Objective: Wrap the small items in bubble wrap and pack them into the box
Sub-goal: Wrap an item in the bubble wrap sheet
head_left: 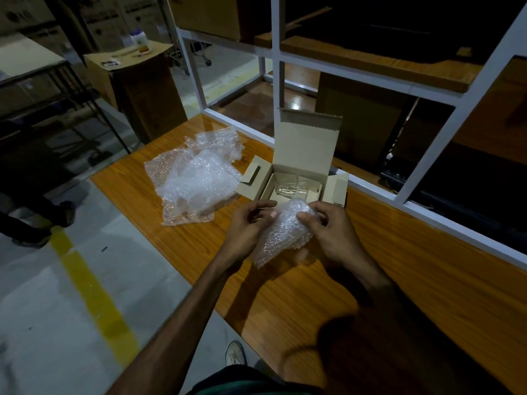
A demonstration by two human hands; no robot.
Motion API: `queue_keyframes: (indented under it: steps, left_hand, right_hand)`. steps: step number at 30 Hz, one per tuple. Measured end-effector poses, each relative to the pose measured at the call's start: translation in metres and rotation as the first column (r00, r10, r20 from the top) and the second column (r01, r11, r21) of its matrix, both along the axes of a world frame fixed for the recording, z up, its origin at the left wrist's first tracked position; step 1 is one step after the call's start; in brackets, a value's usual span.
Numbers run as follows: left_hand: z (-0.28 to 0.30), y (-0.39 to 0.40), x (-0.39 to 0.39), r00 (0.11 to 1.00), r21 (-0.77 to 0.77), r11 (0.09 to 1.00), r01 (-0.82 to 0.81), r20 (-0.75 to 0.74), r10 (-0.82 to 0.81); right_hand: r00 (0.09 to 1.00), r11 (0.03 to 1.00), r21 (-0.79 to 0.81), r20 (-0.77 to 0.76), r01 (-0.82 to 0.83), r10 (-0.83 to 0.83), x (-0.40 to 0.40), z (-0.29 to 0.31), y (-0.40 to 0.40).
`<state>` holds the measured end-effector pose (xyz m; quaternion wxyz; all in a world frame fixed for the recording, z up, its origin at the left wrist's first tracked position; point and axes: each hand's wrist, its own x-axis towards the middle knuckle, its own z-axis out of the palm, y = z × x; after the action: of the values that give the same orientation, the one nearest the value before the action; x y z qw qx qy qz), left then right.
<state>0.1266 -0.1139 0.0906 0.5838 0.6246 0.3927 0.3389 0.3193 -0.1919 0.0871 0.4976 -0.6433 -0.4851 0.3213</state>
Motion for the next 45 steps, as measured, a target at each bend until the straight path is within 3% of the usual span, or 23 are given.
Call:
queue_keyframes:
  steps: [5,10,15,19,29,34,42,45]
  left_hand:
    - [-0.010,-0.009,-0.010,0.972,0.105,0.982,0.160,-0.190,-0.138]
    - [-0.021,-0.012,-0.010,0.999,0.047,0.999,-0.025,0.040,0.024]
    - [-0.018,-0.015,0.002,0.987,0.035,0.997,-0.066,0.149,0.060]
    - [-0.018,-0.011,0.007,0.972,-0.066,0.987,-0.150,0.172,0.159]
    - [-0.023,0.005,0.008,0.948,-0.351,0.934,-0.070,0.269,0.172]
    - [-0.019,0.005,0.015,0.919,-0.441,0.887,-0.139,0.276,0.281]
    - [-0.030,0.003,0.027,0.865,-0.320,0.860,-0.396,0.183,0.467]
    - [-0.031,0.004,0.026,0.858,-0.269,0.864,-0.425,0.185,0.480]
  right_hand:
    - [0.994,0.996,0.000,-0.054,0.091,-0.091,0.006,0.000,0.002]
    - [0.956,0.984,-0.044,-0.232,0.172,-0.177,0.012,0.002,0.003]
    - [0.932,0.980,-0.044,-0.303,0.195,-0.199,0.004,0.001,0.003]
    - [0.915,0.975,-0.047,-0.340,0.215,-0.218,-0.001,0.001,0.003]
    - [0.911,0.978,-0.056,-0.359,0.199,-0.206,0.000,0.001,0.002]
    - [0.906,0.977,-0.043,-0.367,0.207,-0.209,-0.002,0.000,0.003]
    - [0.901,0.974,-0.054,-0.372,0.220,-0.224,-0.007,-0.006,0.003]
    - [0.900,0.974,-0.047,-0.374,0.223,-0.224,-0.009,-0.007,0.003]
